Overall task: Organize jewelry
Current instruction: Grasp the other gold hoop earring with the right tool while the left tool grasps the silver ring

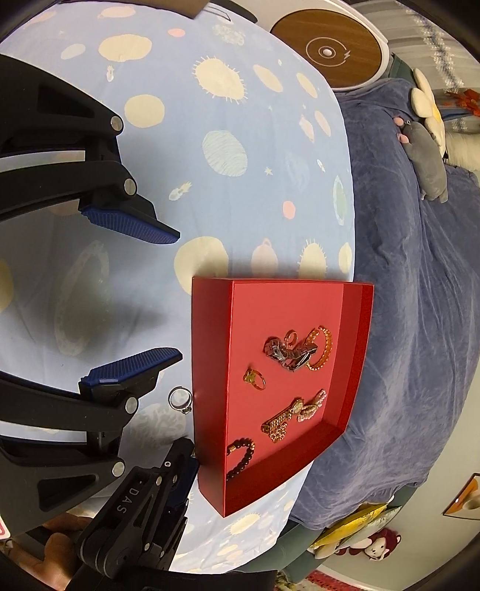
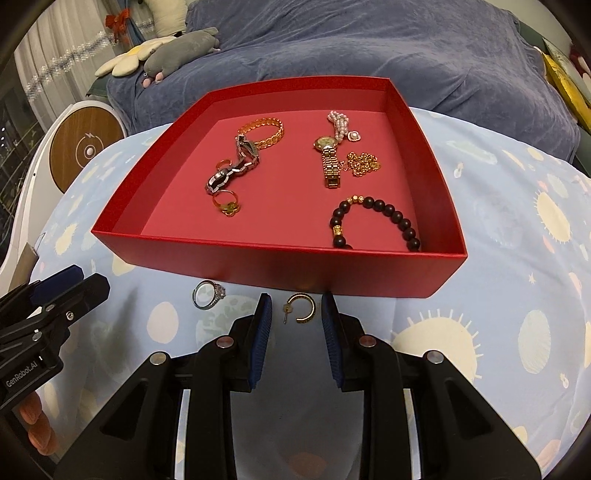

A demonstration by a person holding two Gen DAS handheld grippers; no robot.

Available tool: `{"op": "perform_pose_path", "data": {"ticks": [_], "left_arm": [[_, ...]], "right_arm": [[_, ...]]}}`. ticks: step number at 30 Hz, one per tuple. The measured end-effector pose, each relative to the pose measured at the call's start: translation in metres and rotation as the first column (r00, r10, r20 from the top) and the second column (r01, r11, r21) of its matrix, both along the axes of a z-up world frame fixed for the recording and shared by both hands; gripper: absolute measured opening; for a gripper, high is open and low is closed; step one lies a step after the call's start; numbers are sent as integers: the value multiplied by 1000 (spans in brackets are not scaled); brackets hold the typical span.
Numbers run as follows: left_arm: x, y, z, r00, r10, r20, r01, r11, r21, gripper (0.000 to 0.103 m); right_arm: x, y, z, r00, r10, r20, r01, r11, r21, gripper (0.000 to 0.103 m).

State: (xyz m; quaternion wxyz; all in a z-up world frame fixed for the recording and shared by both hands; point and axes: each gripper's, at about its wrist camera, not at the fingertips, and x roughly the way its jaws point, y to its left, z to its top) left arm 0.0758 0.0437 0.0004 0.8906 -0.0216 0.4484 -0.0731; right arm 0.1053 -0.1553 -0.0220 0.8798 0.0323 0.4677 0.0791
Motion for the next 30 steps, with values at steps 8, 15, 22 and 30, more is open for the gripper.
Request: {"op": "perform_pose_path", "data": {"ticks": [8, 15, 22, 30], "left_arm": [[1, -3, -4, 1000, -8, -12, 8, 1000, -2, 56], [6, -17, -10, 999, -37, -23, 37, 999, -10, 56], [14, -58, -19, 993, -114, -21, 114, 993, -3, 57], [21, -80, -29, 991, -136, -1, 136, 990, 37, 56]], "right_arm": [[-3, 1, -1, 1000, -1, 2, 1, 1000, -27, 18], [-15, -8, 9, 1000, -3, 10, 4, 1000, -10, 18], [-25, -20, 17, 1000, -1, 12, 1, 1000, 4, 18], [-30, -28, 17, 1000, -5, 1, 5, 1000, 18, 18]]}}
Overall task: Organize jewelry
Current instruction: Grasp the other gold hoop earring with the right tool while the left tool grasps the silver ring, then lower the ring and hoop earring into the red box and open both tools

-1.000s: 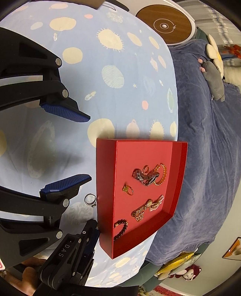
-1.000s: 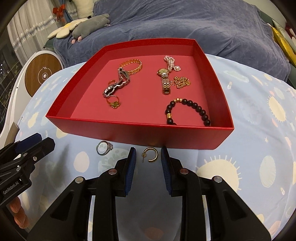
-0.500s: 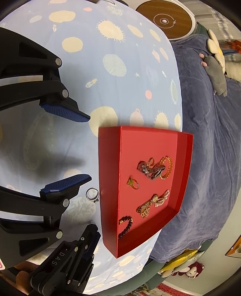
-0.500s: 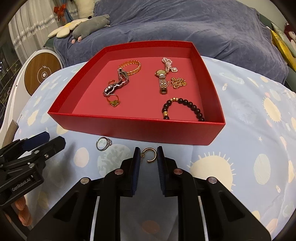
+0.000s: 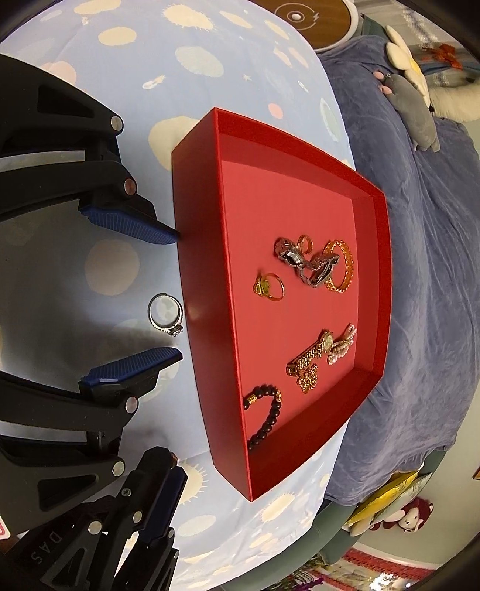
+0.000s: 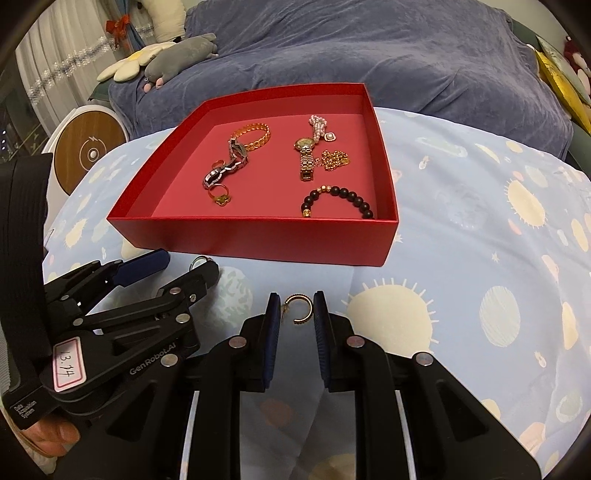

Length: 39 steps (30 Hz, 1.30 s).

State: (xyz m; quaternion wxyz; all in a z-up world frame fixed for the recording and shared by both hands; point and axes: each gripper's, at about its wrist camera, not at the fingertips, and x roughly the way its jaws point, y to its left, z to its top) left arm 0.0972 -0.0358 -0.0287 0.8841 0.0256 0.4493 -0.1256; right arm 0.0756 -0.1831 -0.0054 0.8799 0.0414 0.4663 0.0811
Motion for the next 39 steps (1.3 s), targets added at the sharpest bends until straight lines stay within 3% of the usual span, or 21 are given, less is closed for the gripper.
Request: {"op": "perform_pose_path", "data": {"ticks": [2, 5, 7, 9, 32, 39], "left_arm": [[-1, -1, -1, 1000, 3, 10, -3, 1000, 13, 54], [-2, -5, -2, 999, 3, 33, -5, 998, 59, 42], [-2, -4, -2, 999, 4, 35, -6, 998, 61, 27], [0, -2, -1, 1000, 3, 29, -5, 998, 56, 20], [-24, 40, 29, 999, 49, 7, -48, 998, -33, 19], [-22, 50, 61, 995, 61, 81, -55, 995, -81, 19]], "right_arm": [[-1, 0, 0, 1000, 2, 1, -2, 1000, 2, 18], [-2, 1, 0, 1000, 0, -1, 0, 1000, 6, 18], [-3, 2, -1, 1000, 2, -1, -2, 1000, 6, 18], [-3, 5, -1, 1000, 8, -2, -8, 1000, 4, 18], [-2, 23, 25, 997, 31, 64, -34, 999, 40, 18], [6, 21, 44, 993, 12, 116, -18, 998, 53, 18]]}}
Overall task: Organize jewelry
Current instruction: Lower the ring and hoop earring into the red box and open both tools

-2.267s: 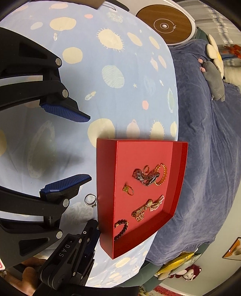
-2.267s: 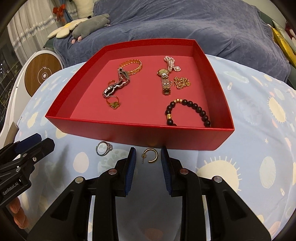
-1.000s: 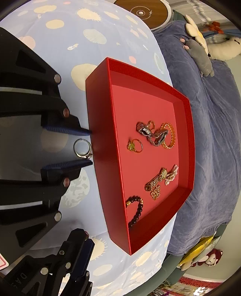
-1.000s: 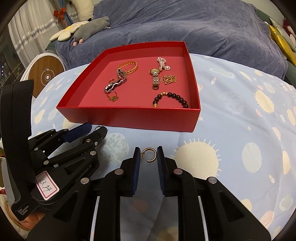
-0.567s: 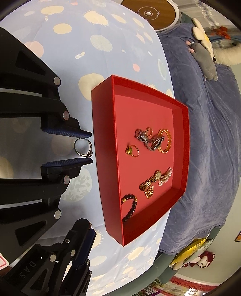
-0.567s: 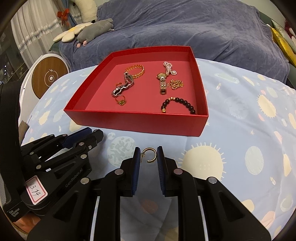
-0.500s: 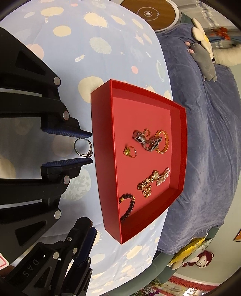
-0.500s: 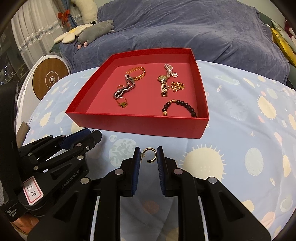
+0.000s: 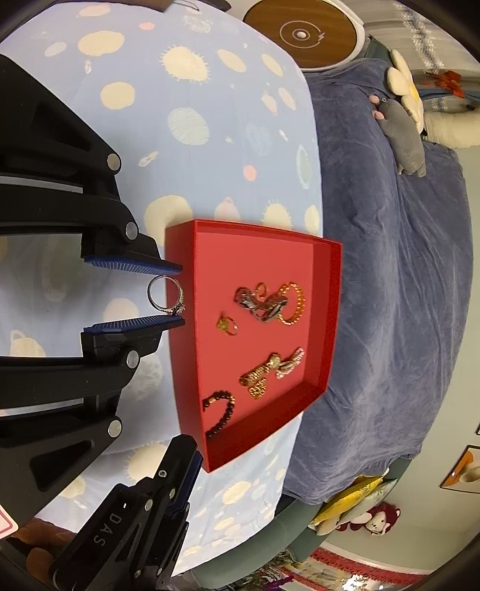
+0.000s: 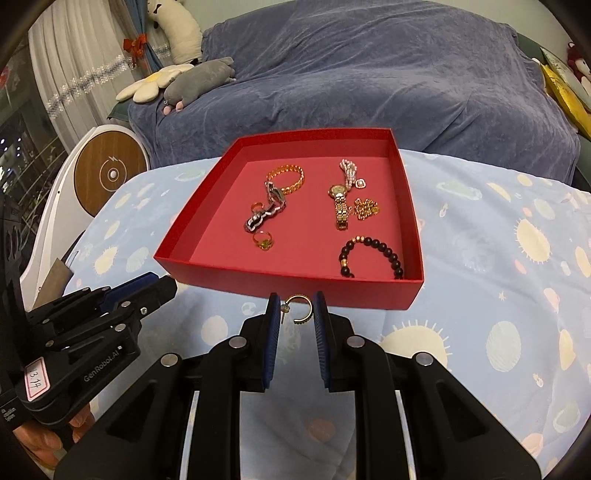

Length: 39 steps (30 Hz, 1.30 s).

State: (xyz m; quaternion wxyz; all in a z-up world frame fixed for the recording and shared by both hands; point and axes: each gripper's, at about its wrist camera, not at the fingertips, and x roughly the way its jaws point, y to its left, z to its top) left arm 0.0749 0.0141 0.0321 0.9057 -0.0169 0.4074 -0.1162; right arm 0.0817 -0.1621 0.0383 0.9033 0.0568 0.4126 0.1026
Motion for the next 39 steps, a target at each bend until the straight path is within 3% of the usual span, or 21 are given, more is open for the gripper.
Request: {"op": "perform_pose_path", "data": {"ticks": [8, 17, 33, 39], "left_arm": [[42, -10, 25, 998, 1, 59, -1, 1000, -7, 19], [84, -18, 0, 999, 19, 30, -20, 999, 38, 20], [99, -20, -27, 999, 35, -10, -34, 997, 75, 21], [98, -16, -25, 998, 59, 1, -59, 995, 82, 32]], "right_arm": [[42, 3, 18, 997, -11, 72, 12, 1000, -12, 18], [74, 5, -9, 1000, -15, 4, 15, 1000, -25, 18], [95, 18, -26, 1000, 13, -16, -13, 1000, -24, 19], [88, 17, -14, 1000, 7, 14, -7, 999, -34, 23]]}}
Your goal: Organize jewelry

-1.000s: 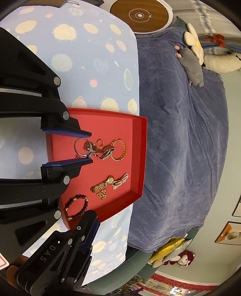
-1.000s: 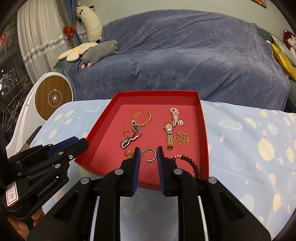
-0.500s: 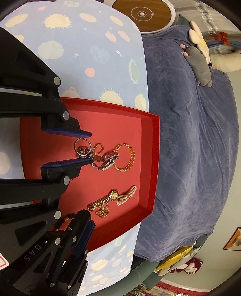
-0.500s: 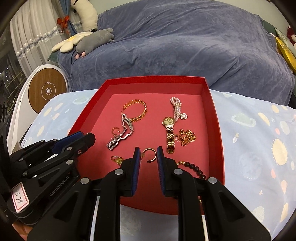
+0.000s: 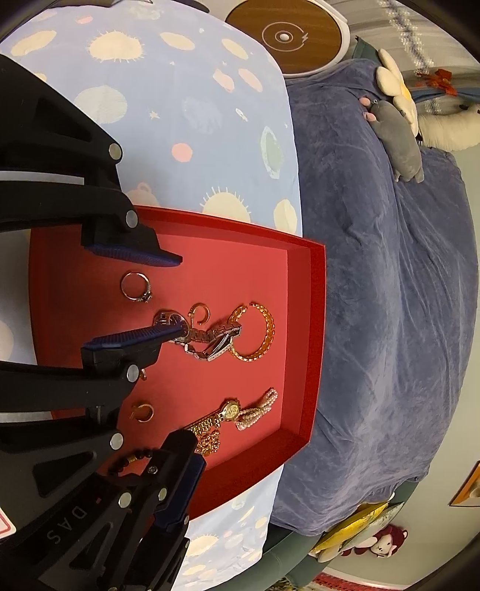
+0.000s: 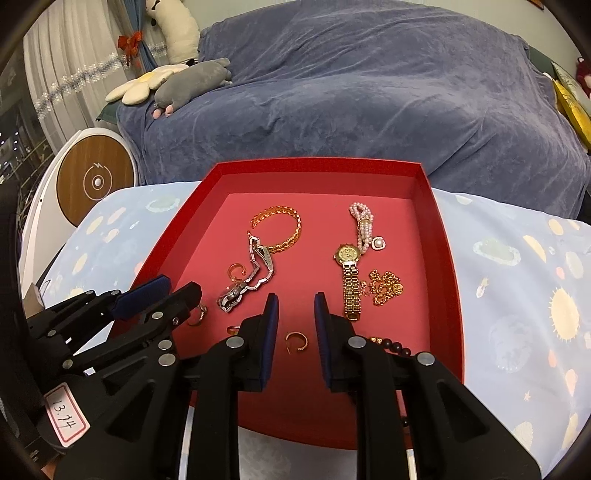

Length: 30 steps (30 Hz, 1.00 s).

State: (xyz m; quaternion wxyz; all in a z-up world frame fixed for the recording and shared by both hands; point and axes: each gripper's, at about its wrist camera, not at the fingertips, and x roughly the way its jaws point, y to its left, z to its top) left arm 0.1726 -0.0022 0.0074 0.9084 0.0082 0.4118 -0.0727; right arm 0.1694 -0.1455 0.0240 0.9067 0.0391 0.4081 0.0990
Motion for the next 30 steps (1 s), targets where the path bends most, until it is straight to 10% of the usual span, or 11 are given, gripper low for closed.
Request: {"op": "perform_pose_path", "data": {"ticks": [30], "left_arm": [[-79, 17, 23, 999, 42, 7, -42, 999, 23, 42]], "right_arm": [[-89, -5, 21, 999, -37, 13, 37, 999, -35, 51]]}}
